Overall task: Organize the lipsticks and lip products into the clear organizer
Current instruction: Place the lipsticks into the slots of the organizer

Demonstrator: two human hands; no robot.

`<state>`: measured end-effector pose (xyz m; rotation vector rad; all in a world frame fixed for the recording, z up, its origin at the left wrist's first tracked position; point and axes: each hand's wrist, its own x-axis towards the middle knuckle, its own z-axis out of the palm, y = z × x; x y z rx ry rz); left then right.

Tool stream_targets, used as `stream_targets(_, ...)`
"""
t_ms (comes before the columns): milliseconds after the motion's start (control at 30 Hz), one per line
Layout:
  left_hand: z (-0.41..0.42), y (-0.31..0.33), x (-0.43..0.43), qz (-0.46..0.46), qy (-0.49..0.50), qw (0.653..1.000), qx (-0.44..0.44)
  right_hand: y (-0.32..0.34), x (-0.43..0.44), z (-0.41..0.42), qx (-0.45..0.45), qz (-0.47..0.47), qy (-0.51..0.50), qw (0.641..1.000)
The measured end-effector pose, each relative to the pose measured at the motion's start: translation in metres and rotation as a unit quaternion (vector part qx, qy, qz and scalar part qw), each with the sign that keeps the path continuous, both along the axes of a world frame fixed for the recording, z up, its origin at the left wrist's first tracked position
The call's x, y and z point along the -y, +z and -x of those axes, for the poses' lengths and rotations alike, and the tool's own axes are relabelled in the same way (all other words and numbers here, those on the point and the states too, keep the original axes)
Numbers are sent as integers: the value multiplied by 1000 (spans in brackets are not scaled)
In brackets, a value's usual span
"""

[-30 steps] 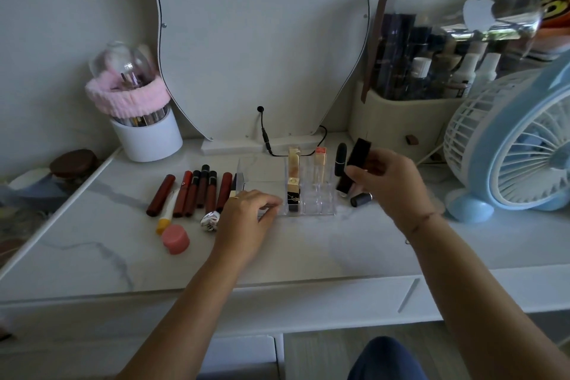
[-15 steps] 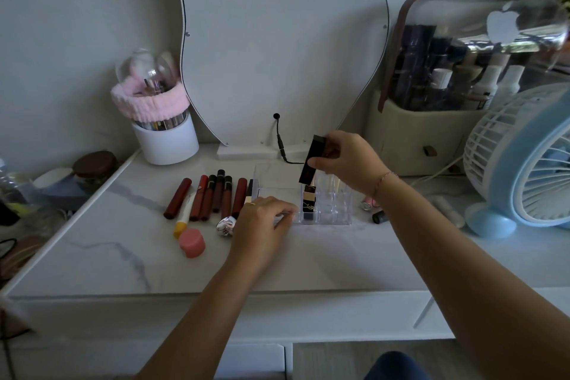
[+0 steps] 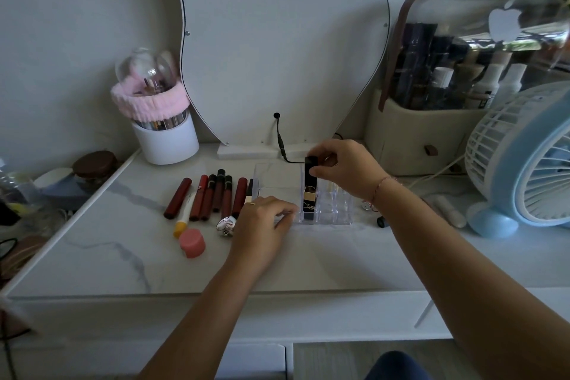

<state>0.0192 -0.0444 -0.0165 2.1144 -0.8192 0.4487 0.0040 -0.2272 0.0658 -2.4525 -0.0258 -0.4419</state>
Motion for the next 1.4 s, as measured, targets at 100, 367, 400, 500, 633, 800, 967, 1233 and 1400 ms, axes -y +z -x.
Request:
stream_targets(100,1,1,0,-1,1,1000,-1,2,2,3,16,-17,-10,1000)
stream_targets(367,2,2,0,-7,1,1000,-3,4,45,40,73,-86,-81,990)
stream_targets(400,2,2,0,-7,1,1000,-3,0,52,46,66,-62,-97,991)
stream_targets(500,1,1,0,-7,0,1000,-1,-15,73,65,-1,16,-112,994)
stream_targets(633,1,1,0,-9,-3,1000,3,-36,83,84,-100,99,-85,986)
stream_targets(800,1,2,0,-5,-2,1000,-2,-47,85,84,-144,184,-97,967)
stream_targets(967,2,3,0,-4,-2,1000,-5,-47,83,82,-136,209,-87,964)
stream_targets(1233,0,1,0,-10,-2,1000,5,-26,52,79,-28,21,-39,999)
stream_targets(1400,1,1,0,-4,-2,1000,1,-19,19,63,24,-54,-28,998)
